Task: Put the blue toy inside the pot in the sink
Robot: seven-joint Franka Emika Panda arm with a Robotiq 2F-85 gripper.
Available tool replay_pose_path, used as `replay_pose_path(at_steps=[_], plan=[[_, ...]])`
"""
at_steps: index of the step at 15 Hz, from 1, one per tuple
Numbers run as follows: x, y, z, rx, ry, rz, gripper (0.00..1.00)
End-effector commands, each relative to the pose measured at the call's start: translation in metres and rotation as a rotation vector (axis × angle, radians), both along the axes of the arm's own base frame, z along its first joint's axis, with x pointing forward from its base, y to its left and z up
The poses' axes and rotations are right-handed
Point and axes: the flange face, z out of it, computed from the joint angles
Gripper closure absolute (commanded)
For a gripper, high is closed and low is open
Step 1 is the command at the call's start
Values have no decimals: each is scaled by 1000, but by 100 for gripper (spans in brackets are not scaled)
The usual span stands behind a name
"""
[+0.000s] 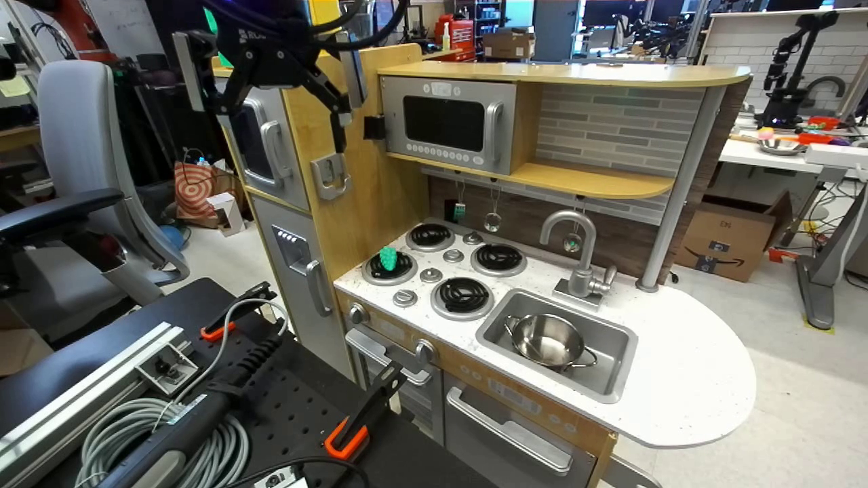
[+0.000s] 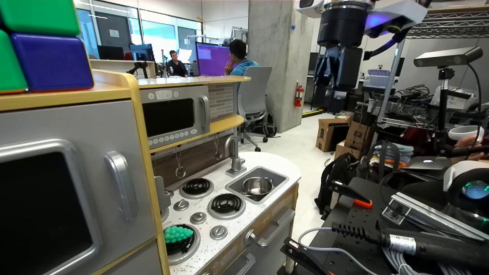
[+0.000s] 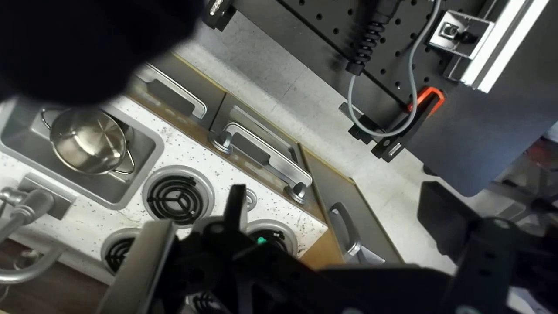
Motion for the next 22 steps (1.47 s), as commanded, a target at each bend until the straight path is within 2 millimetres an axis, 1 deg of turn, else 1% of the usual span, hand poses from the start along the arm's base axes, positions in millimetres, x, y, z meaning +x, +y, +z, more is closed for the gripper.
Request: replay_pose_path(at_steps=[1, 2, 3, 5, 7, 9, 10, 11, 12, 14, 16, 19, 22], plan=[[8, 0, 8, 19, 66, 131, 0], [9, 1, 12, 14, 43, -50, 0], [2, 0, 4, 8, 36, 42, 0], [5, 1, 9, 9, 30, -15, 0], [6, 4, 7, 11, 38, -24, 0], [16, 7, 8, -7, -104, -53, 0], [22, 11, 5, -12, -137, -42, 0], [29, 14, 3, -28, -208, -47, 0], [37, 17, -1, -26, -221, -51, 0], [55, 28, -16, -16, -189, -58, 0], [74, 44, -36, 4, -106, -33, 0], [111, 64, -63, -1, -65, -44, 0], [153, 77, -89, -45, -63, -84, 0]])
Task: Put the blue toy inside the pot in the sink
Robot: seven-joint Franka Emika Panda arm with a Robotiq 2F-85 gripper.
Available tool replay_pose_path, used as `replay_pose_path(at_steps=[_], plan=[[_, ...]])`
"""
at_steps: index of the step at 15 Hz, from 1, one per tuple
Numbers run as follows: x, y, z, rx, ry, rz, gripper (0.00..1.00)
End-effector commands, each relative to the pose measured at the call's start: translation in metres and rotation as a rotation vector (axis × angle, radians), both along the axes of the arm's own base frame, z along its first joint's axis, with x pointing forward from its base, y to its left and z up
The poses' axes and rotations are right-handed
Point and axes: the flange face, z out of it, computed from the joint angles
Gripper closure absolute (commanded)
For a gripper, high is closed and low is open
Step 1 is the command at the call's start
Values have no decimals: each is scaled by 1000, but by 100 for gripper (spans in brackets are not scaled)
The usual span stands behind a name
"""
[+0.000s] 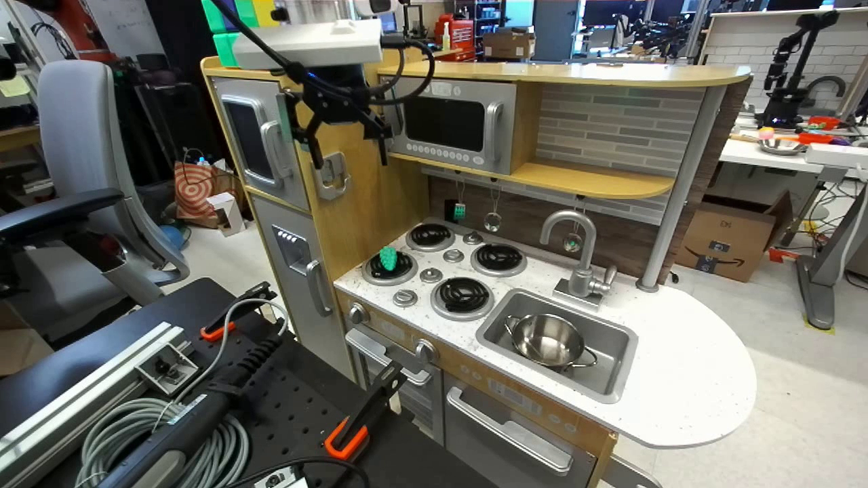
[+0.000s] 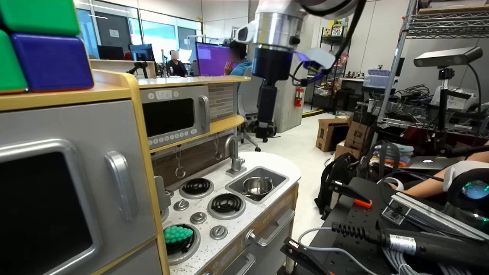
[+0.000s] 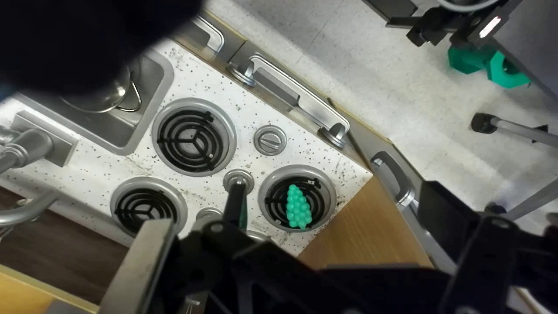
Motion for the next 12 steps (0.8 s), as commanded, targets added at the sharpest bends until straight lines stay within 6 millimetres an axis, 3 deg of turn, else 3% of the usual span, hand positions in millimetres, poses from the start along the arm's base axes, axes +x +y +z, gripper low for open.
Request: replay_pose_path(at_steps=[1, 4, 7, 8, 12], plan=[[60, 16, -32, -47, 16, -53, 0], [92, 30, -55, -88, 27, -76, 0], [111, 46, -72, -115, 44, -44, 0], [92, 37, -66, -91, 27, -52, 0], [95, 40, -74, -89, 35, -51, 0]])
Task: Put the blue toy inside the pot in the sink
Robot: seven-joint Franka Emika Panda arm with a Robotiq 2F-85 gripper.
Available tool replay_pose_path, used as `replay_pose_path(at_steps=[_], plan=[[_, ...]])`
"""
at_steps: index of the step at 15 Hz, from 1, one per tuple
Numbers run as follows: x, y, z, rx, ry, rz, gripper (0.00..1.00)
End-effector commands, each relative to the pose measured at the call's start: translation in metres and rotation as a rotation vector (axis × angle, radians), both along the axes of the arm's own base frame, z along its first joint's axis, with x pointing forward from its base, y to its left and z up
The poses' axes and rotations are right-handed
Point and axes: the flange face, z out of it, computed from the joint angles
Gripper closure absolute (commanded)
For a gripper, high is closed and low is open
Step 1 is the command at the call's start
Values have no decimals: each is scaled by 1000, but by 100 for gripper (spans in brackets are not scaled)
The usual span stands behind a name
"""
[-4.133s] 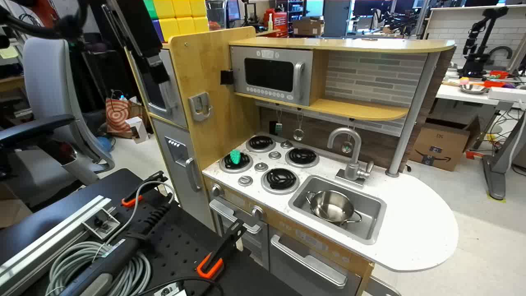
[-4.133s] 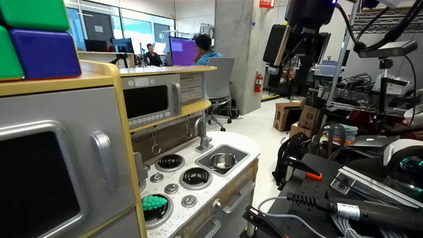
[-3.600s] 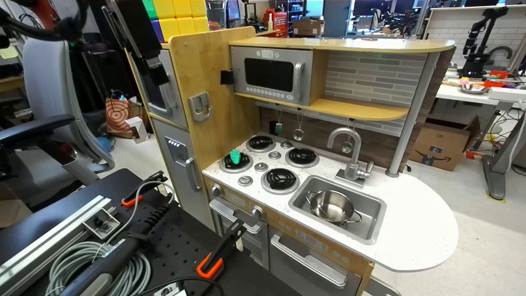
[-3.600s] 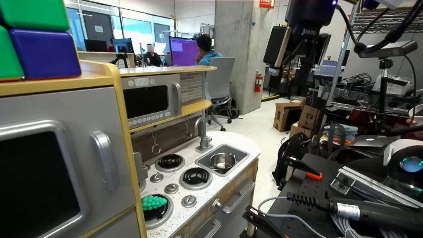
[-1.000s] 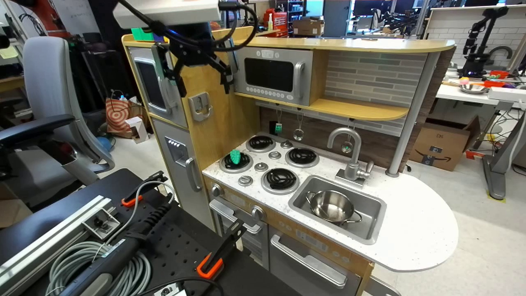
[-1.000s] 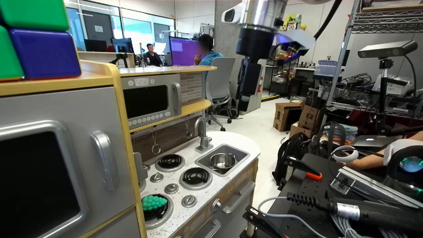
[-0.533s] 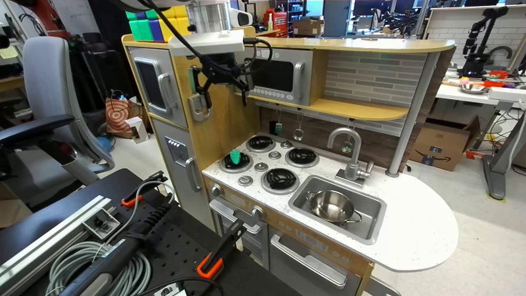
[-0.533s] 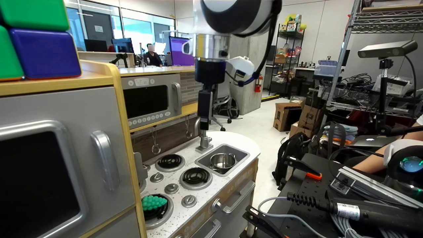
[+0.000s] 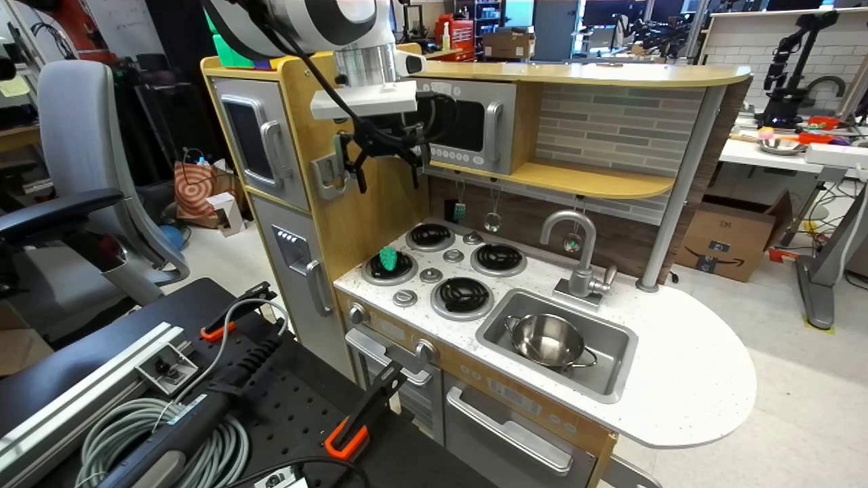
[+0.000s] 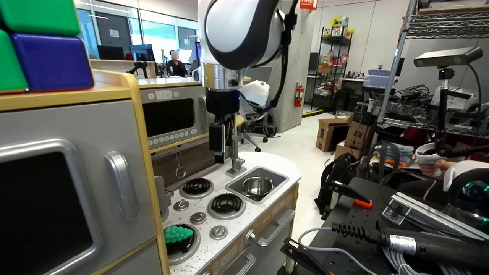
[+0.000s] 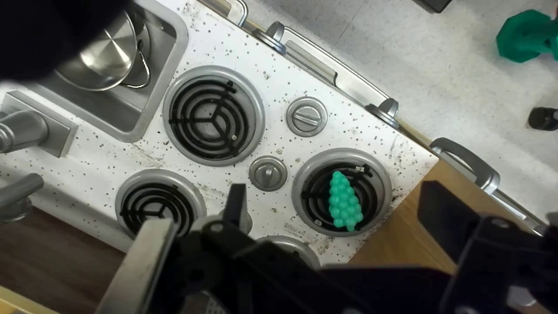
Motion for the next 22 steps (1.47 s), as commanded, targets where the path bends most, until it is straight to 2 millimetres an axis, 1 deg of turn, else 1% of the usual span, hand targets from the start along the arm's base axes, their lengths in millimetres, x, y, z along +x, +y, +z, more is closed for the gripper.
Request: replay_pose_path(at_steps=[1, 3, 8, 9, 10, 14, 15, 18, 22], plan=[[1, -1, 1, 0, 0, -1, 0], [-6, -1, -1, -19, 4, 171, 0], [-9, 14, 0, 31, 42, 430, 0], [-6, 18, 0, 17, -1, 390, 0], [-7, 15, -3, 15, 26, 360, 0], [-7, 18, -2, 16, 23, 366, 0], [-1, 21, -7, 20, 14, 363, 0], [18, 31, -24, -2, 63, 355, 0], [53, 59, -51, -42, 82, 308, 0]])
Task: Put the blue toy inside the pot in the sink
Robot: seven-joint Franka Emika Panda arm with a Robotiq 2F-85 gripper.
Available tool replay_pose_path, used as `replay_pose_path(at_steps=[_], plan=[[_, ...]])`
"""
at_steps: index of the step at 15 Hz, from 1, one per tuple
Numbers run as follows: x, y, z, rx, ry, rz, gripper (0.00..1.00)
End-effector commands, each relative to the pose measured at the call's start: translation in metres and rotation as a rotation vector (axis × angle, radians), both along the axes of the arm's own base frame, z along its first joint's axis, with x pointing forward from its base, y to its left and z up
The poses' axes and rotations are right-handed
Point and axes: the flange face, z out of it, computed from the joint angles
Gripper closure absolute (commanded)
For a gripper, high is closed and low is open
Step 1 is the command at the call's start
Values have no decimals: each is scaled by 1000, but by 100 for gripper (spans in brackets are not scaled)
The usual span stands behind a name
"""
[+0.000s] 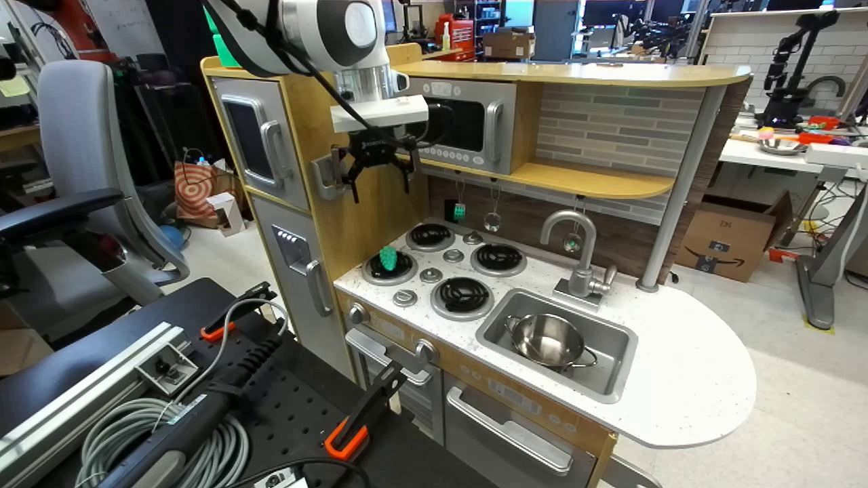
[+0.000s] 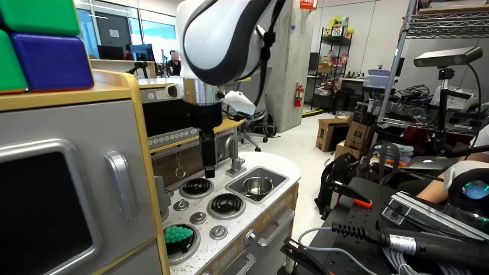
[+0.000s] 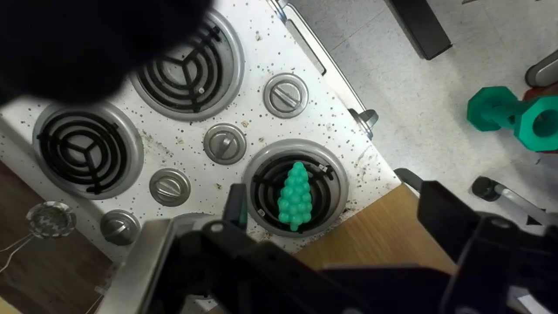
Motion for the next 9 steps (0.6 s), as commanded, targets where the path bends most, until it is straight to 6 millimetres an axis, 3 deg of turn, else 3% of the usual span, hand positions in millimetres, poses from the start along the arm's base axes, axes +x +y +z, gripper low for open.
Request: replay_pose_path(at_steps=[1, 3, 4, 9], plan=[[42, 30, -29, -57, 20, -39, 0], [57, 45, -45, -82, 3, -55, 0], [70, 53, -64, -113, -27, -74, 0], [85, 46, -113, -191, 21, -111, 0]])
